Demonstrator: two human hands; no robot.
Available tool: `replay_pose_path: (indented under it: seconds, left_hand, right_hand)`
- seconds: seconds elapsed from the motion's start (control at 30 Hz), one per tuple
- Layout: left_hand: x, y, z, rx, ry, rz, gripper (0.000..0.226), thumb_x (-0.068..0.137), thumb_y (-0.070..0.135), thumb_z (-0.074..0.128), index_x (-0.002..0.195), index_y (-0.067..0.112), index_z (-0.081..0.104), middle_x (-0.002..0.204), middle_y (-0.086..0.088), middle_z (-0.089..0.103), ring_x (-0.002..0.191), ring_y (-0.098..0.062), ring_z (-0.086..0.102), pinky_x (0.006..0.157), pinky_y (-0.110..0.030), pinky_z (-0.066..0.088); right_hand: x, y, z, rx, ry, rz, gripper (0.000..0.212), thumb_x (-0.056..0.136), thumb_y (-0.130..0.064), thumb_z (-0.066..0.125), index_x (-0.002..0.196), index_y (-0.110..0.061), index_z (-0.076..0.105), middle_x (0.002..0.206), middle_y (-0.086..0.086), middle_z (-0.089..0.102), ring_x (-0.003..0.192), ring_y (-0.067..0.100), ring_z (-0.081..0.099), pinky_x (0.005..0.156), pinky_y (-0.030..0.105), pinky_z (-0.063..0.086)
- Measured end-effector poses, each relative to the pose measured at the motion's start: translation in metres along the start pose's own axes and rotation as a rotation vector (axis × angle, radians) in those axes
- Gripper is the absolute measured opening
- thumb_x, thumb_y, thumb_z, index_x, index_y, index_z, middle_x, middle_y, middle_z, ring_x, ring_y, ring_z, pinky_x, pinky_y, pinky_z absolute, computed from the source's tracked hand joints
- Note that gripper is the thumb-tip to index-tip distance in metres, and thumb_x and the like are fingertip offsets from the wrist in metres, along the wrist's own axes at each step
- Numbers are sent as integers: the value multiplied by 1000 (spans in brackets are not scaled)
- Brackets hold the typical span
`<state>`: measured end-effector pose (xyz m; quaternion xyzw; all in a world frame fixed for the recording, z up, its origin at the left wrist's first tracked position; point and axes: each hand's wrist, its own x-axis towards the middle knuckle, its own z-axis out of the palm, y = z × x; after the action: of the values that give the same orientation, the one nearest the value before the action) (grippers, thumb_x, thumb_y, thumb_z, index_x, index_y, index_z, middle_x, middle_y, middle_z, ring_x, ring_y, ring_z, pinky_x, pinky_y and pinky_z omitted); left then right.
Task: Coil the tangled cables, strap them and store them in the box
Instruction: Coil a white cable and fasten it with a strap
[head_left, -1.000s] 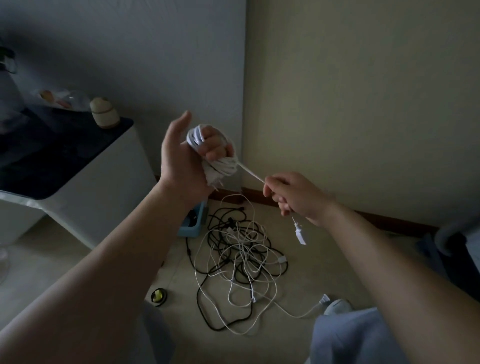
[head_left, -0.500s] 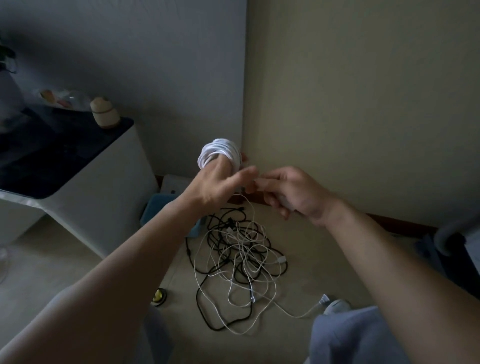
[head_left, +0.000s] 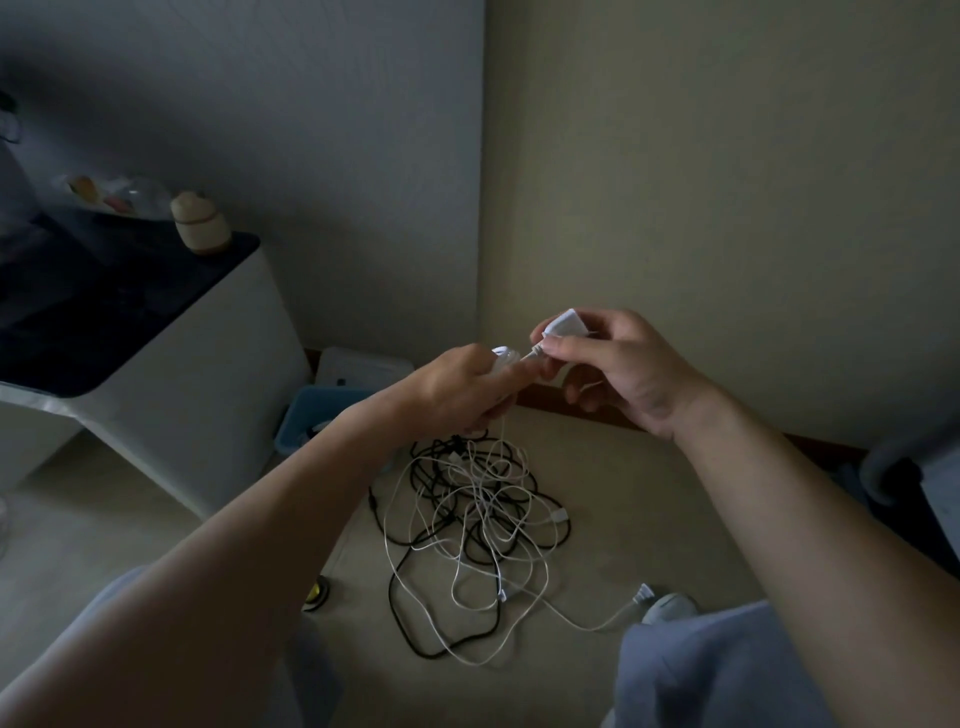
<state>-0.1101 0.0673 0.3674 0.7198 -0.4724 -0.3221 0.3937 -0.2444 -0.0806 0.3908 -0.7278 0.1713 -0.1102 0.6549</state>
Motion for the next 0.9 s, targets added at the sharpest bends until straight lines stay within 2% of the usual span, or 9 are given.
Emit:
replay_pose_path:
  seconds: [0.17, 0.2, 0.27, 0.37, 0.43, 0.57, 0.7, 0.83, 0.9]
  left_hand:
    - [-2, -1, 1, -88, -54, -32, 67, 99, 50, 47, 63, -6, 46, 48, -9, 42, 37, -16, 34, 38, -20, 31]
    - [-3, -4, 0, -45, -63, -40, 72, 98, 53, 44, 63, -10, 46, 48, -13, 44, 36, -16, 37, 40, -22, 35]
    - [-4, -9, -2, 51, -100, -87, 77, 100, 56, 37, 58, -6, 52, 46, -14, 50, 37, -15, 44, 48, -19, 41]
    - [-6, -15, -4, 10, -162, -170, 68, 102, 49, 39, 46, 16, 56, 45, -12, 54, 39, -19, 52, 47, -20, 45]
    - [-10, -17, -9, -131, -219, -191, 58, 105, 37, 41, 54, 13, 58, 48, -12, 54, 41, -24, 55, 48, -26, 49]
    - [-23, -16, -20, -265, -307, -159, 56, 104, 40, 39, 62, 10, 60, 56, -13, 59, 53, -31, 60, 77, -56, 51]
    - [-32, -10, -25, -440, -333, -140, 64, 103, 42, 34, 57, 9, 65, 57, -15, 61, 60, -29, 61, 84, -46, 50]
    - [-34, -5, -25, -647, -324, -141, 67, 101, 48, 29, 72, -6, 55, 61, -19, 54, 59, -33, 52, 70, -42, 47]
    - [-34, -2, -25, -774, -297, -143, 59, 99, 40, 25, 73, -4, 53, 62, -19, 52, 57, -33, 48, 65, -41, 43]
  right_hand:
    - [11, 18, 14, -44, 108, 70, 14, 83, -33, 73, 96, -27, 72, 83, -3, 71, 60, 13, 65, 45, 23, 47]
    - [13, 22, 17, -117, 126, 62, 18, 83, -36, 71, 101, -32, 71, 92, -3, 70, 68, 12, 67, 50, 26, 51]
    - [18, 29, 23, -336, 134, -77, 27, 90, -28, 66, 112, -43, 66, 110, -5, 63, 92, 10, 65, 80, 31, 56]
    - [19, 33, 41, -451, 14, -303, 40, 94, -7, 50, 111, -36, 71, 120, -12, 64, 112, 0, 59, 101, 19, 44]
    - [20, 32, 55, -321, -68, -235, 34, 92, -15, 45, 103, -30, 73, 109, -8, 72, 109, 3, 63, 98, 23, 47]
    - [23, 30, 73, -194, -84, -216, 31, 94, -31, 40, 95, -14, 66, 89, 6, 63, 86, 11, 58, 80, 30, 45]
    - [23, 22, 87, -254, 27, -342, 39, 100, -36, 34, 83, -9, 57, 74, 0, 55, 72, 5, 51, 68, 22, 40]
    - [22, 21, 99, -289, 232, -419, 46, 100, -47, 29, 69, -21, 52, 60, -9, 53, 60, 2, 50, 58, 21, 38]
    - [23, 19, 100, -280, 305, -447, 40, 100, -37, 36, 65, -24, 48, 57, -11, 52, 56, 3, 48, 55, 22, 36]
